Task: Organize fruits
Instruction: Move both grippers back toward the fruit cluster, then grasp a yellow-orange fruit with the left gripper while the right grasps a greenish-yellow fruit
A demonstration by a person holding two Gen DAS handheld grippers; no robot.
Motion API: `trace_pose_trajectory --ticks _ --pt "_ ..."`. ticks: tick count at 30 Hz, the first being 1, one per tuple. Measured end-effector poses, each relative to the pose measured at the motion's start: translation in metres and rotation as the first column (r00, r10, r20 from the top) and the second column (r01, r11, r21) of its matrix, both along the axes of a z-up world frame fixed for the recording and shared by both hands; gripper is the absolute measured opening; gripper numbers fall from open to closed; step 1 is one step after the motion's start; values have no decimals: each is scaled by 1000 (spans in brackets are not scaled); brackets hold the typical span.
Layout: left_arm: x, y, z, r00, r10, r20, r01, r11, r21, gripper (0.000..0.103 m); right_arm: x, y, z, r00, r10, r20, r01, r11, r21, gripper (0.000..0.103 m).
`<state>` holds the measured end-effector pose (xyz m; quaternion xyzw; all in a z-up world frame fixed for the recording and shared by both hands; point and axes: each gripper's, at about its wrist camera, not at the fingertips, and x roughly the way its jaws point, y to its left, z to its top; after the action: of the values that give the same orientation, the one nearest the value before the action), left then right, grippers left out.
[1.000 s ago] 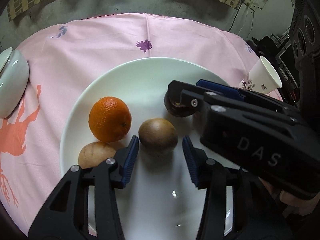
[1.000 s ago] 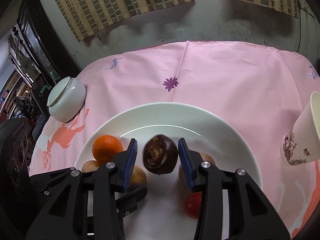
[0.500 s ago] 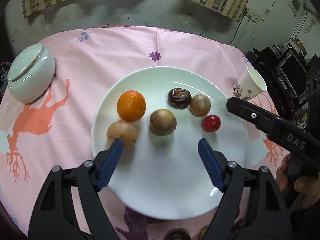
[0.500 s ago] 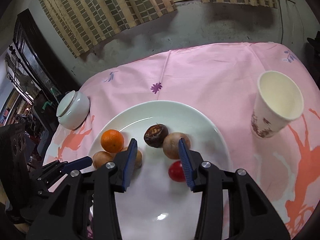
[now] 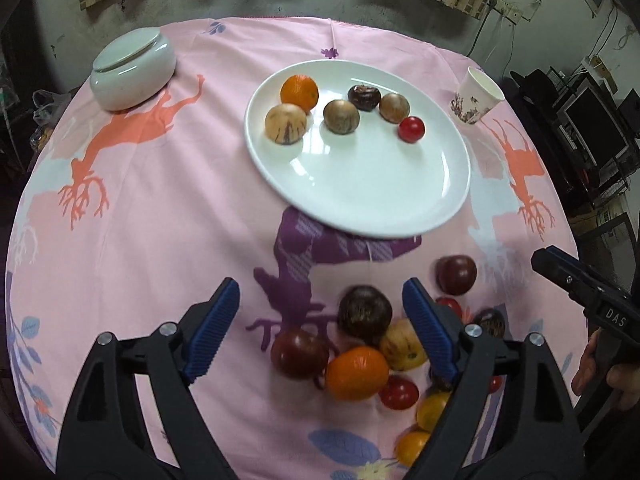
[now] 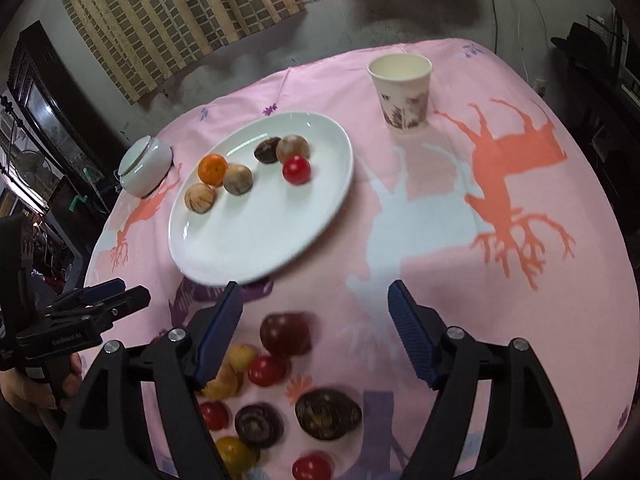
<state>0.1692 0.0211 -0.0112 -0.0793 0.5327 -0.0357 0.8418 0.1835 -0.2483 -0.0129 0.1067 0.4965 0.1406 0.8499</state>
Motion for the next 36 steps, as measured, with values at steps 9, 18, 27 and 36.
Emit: trace_pose_trajectory --ticks 9,18,27,36 --pt "-61 -7 -7 998 -15 -60 15 1000 9 86 -76 2 -11 998 32 -51 -34 998 -50 77" --pt "-92 -25 -18 993 -66 -100 67 998 2 86 -114 9 -16 995 58 -77 -64 995 -72 77" --pt "-112 -66 -37 969 -195 -151 188 981 -57 86 -129 -2 -21 995 19 -100 -27 997 -73 77" --pt "-117 -89 -59 948 -248 -199 238 969 -72 52 -138 -14 -24 993 -1 -114 -7 997 -74 77"
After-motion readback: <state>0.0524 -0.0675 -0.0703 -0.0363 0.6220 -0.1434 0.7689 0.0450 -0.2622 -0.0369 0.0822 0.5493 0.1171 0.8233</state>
